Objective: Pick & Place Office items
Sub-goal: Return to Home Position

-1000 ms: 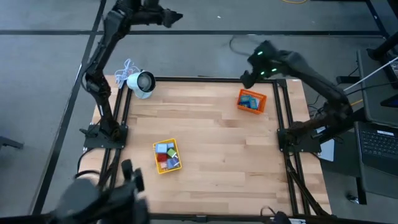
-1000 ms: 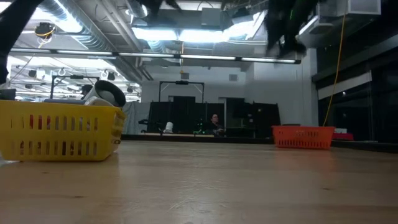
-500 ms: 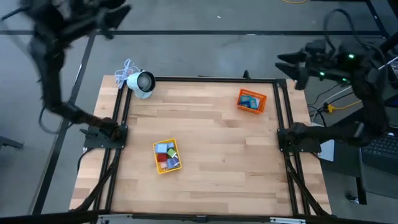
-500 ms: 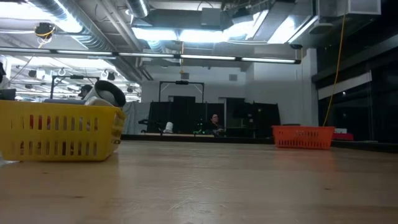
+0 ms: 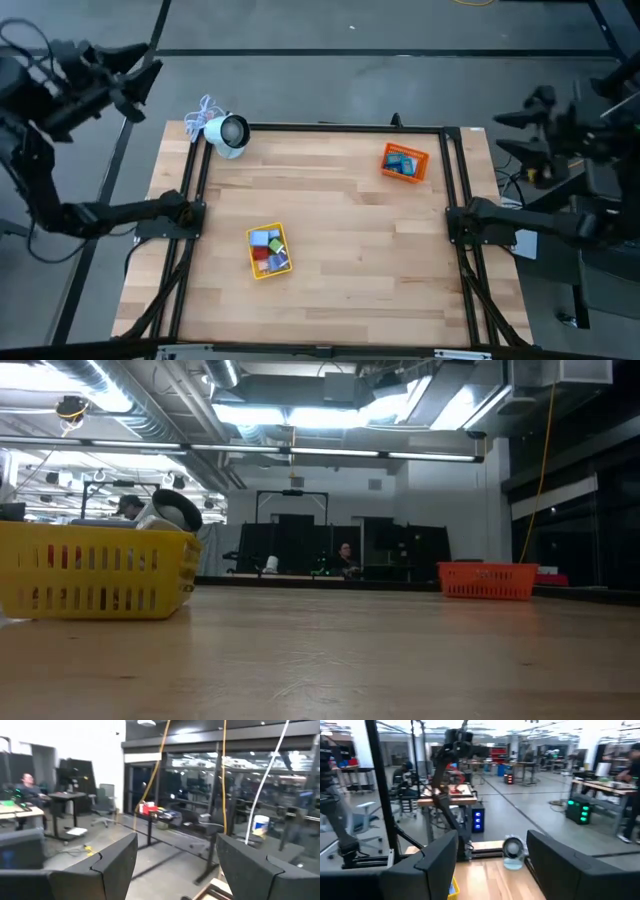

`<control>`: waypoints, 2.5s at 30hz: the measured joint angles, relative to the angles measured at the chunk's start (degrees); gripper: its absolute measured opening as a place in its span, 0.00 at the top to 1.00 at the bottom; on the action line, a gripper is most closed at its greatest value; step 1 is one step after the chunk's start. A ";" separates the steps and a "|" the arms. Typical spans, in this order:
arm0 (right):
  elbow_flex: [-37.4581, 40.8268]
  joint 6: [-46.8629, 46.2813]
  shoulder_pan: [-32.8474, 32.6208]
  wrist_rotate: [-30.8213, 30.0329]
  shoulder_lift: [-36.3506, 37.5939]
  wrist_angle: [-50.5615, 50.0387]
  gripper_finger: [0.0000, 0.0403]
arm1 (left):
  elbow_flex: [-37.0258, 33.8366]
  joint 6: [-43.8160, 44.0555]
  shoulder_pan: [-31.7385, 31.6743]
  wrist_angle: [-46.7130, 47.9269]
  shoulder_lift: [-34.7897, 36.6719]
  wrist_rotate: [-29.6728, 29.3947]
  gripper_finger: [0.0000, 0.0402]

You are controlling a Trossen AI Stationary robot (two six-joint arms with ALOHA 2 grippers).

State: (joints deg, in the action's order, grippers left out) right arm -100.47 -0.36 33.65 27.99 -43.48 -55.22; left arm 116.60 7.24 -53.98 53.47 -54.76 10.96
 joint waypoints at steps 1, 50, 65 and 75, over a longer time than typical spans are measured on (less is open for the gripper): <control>0.02 -0.01 0.00 -1.27 1.60 -1.65 0.40 | -3.33 -0.22 0.00 -1.74 2.32 -0.71 0.34; 81.43 -6.75 1.15 -12.85 40.45 48.81 0.40 | -85.68 2.91 -6.50 -25.62 54.68 7.03 0.34; 91.72 -6.45 -2.37 -23.31 40.45 51.57 0.40 | -100.82 2.33 -4.88 -38.67 54.70 0.90 0.34; 99.71 -9.64 -4.16 -25.05 40.35 57.25 0.40 | -111.46 3.35 -0.97 -45.15 54.75 -1.80 0.34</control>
State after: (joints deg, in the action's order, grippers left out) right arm -0.75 -10.00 29.49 2.95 -3.12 2.03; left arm 5.14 10.59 -54.94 8.32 -0.01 9.16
